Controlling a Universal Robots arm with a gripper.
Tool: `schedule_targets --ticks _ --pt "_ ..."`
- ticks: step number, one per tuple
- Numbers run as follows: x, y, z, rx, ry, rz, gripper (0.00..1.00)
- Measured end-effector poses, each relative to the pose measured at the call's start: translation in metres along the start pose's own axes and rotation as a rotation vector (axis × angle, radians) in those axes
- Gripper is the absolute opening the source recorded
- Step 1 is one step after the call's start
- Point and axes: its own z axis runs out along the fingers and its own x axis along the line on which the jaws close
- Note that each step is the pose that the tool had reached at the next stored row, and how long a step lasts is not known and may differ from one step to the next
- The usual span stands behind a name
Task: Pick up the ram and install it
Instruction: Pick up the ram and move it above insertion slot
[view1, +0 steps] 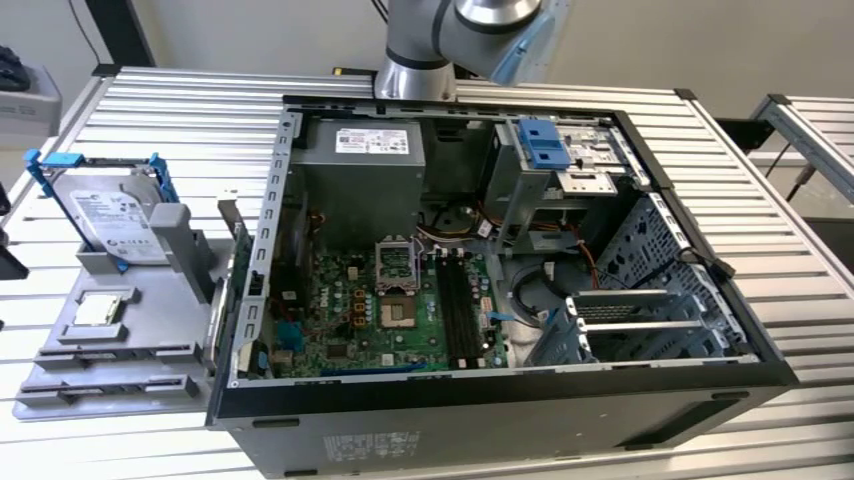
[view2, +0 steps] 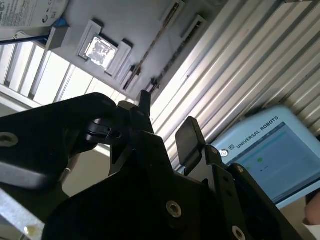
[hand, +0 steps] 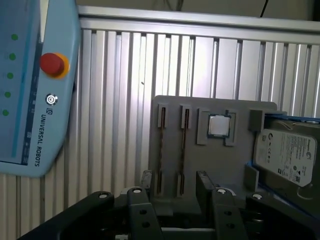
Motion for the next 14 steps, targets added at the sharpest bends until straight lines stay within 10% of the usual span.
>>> schedule_targets --ticks 14 --pt "-0.0003 0.0042 0.0254 0.001 0.0012 0.013 1.0"
